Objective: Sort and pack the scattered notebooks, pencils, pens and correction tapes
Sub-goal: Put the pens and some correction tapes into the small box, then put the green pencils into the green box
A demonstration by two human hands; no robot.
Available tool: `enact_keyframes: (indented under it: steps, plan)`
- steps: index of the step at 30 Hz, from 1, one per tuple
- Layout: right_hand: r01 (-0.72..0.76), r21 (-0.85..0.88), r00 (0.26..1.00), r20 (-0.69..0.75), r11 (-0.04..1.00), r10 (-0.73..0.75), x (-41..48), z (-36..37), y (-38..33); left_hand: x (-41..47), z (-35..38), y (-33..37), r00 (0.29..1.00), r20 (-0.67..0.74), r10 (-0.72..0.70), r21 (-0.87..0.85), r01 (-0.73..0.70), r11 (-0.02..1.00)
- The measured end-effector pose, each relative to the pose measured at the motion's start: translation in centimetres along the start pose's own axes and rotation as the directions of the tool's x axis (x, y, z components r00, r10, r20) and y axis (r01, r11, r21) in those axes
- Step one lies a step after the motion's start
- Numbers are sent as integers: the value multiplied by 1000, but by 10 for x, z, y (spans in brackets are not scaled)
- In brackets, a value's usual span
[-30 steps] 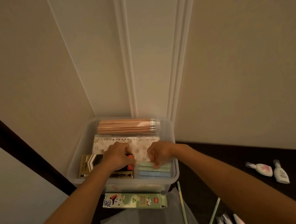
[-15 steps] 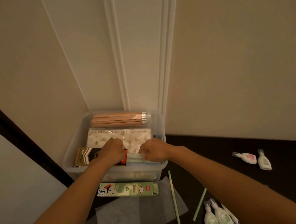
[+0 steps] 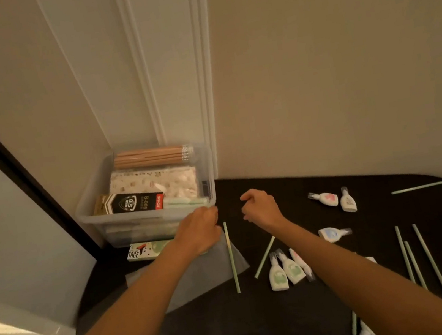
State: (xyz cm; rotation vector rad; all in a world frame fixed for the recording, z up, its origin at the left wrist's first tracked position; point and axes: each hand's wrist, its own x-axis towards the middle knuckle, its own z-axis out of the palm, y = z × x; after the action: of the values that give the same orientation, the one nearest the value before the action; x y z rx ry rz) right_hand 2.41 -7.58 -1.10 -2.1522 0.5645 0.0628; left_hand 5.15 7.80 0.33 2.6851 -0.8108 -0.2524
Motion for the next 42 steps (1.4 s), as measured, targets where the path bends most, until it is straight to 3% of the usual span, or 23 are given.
enact_keyframes:
  steps: [4,6,11,17,24,27,32,35,37,39,42]
  plan:
    - [-64,-13,992,112,998,65,-5,31,40,-5,58,-24,993,94,-71,327,37,944]
    - [-69,4,987,144,998,68,-3,40,44,-2,66,-38,983,116,-143,404,85,911]
    - [54,0,992,114,999,-54,12,71,68,6,105,-61,994,-22,-104,526,100,845]
    - [269,91,962,17,959,-271,16,97,82,6,124,-71,977,-207,52,507,62,859]
    - [370,284,928,-143,884,-343,-28,101,106,-28,121,-37,923,-340,179,389,-35,921]
    - [419,278,906,-188,864,-379,-56,83,117,-43,114,-5,931,-307,197,361,-77,929]
    - [457,160,864,-315,875,-393,-94,50,137,-53,110,49,970,-131,207,395,-141,908]
    - [417,274,886,-334,867,-321,-113,34,149,-60,113,73,968,-66,242,339,-207,918]
    - [382,452,910,-337,806,-242,-126,23,157,-69,116,84,935,-185,302,197,-266,944]
    - [342,608,934,-303,716,-188,-136,16,163,-83,121,90,852,-375,364,19,-386,922]
    - [298,758,954,-224,580,-197,-145,12,168,-102,127,95,713,-519,472,-1,-553,833]
